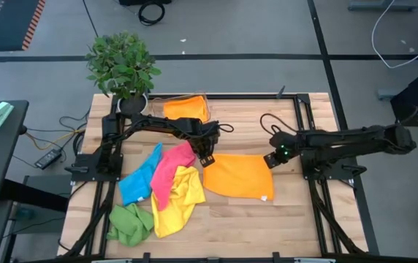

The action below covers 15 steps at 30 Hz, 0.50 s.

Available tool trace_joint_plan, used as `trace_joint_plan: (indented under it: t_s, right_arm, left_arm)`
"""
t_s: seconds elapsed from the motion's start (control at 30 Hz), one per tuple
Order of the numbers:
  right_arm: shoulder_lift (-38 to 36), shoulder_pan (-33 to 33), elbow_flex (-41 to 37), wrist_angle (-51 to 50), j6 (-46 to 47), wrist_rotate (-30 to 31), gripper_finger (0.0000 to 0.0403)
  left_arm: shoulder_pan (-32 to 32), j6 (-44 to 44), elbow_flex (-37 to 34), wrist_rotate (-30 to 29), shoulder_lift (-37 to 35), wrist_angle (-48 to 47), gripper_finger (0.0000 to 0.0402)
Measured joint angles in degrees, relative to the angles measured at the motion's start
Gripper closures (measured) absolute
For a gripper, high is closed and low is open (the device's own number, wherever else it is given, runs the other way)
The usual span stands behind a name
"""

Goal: Fold microfiber towels
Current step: Fold the orange microfiber cloth

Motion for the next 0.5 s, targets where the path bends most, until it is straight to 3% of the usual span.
trace_joint_plan:
  t_s: [0.3, 0.5]
  right_arm:
    - [-12.48, -7.25, 0.02, -3.8, -0.25, 2.62, 0.0399]
    - [-15.71, -12.32, 0.02, -5.91, -0.27, 2.84, 0.04]
  left_arm:
    - [0.0, 0.22, 0.0, 0.0, 0.0, -1.15, 0.0391]
    - [0.0, 1.12, 0.0, 0.0, 0.0, -1.03, 0.0393]
